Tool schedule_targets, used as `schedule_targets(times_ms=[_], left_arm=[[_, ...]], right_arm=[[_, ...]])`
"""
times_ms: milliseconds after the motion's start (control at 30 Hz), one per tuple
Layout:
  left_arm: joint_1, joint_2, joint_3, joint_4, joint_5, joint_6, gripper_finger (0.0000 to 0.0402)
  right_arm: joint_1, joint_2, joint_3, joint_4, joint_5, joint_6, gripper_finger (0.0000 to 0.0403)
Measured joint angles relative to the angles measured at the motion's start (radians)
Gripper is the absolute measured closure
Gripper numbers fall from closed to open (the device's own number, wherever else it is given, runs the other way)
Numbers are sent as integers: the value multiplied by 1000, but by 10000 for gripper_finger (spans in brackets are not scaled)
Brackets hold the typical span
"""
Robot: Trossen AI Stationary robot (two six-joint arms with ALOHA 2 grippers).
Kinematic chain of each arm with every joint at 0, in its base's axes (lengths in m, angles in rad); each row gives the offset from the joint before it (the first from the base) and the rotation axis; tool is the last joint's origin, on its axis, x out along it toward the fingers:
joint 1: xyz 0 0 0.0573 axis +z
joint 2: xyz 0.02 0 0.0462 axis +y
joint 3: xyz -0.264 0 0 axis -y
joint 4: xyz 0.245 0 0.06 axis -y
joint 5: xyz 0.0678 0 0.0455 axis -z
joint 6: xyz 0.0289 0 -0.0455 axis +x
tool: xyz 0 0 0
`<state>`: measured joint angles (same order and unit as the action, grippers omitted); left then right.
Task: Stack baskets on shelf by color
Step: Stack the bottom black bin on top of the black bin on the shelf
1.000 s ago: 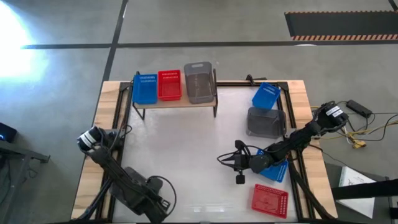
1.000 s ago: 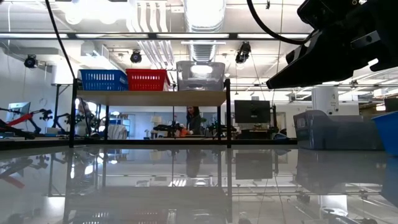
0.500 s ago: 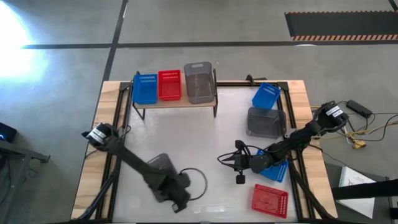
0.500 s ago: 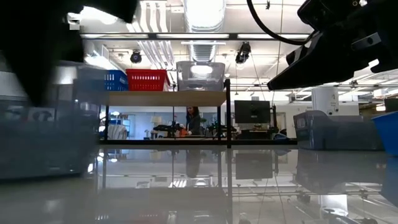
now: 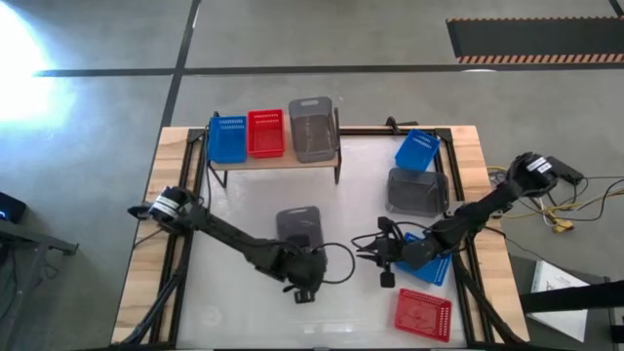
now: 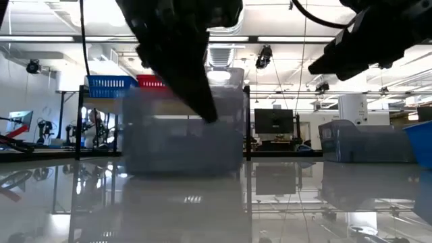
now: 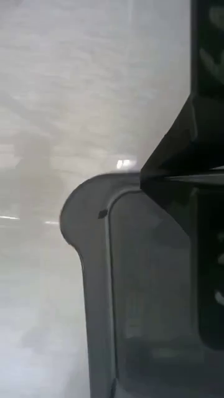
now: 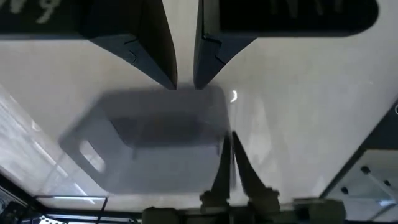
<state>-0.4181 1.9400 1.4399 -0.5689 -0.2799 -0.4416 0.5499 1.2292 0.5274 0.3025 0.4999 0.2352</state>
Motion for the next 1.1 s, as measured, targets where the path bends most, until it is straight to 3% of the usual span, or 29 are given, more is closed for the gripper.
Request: schedule_targets(times_ms=[100, 300, 433, 567, 767, 867, 1100], left_arm=[[6, 0, -5, 21, -9, 80, 371], [6, -39, 6, 12, -9, 81, 294], [-4, -102, 6, -21, -6, -20, 259], [-38, -196, 6, -107, -36, -158, 249], [-187, -304, -86, -178, -336, -329, 249], [-268, -340, -165, -168, -470, -461, 249], [-393, -355, -386, -70, -655, -772, 249]], right_arm=[[0, -2, 0, 20, -2, 1, 355], [-2, 85, 3, 160, -66, -15, 355], [-13, 195, 57, 260, -177, -87, 355], [-18, 297, 215, 153, -197, -176, 355], [-52, 417, 560, -288, -90, -217, 349], [-81, 470, 694, -451, -90, -235, 328], [-163, 608, 890, -587, -282, -224, 237]])
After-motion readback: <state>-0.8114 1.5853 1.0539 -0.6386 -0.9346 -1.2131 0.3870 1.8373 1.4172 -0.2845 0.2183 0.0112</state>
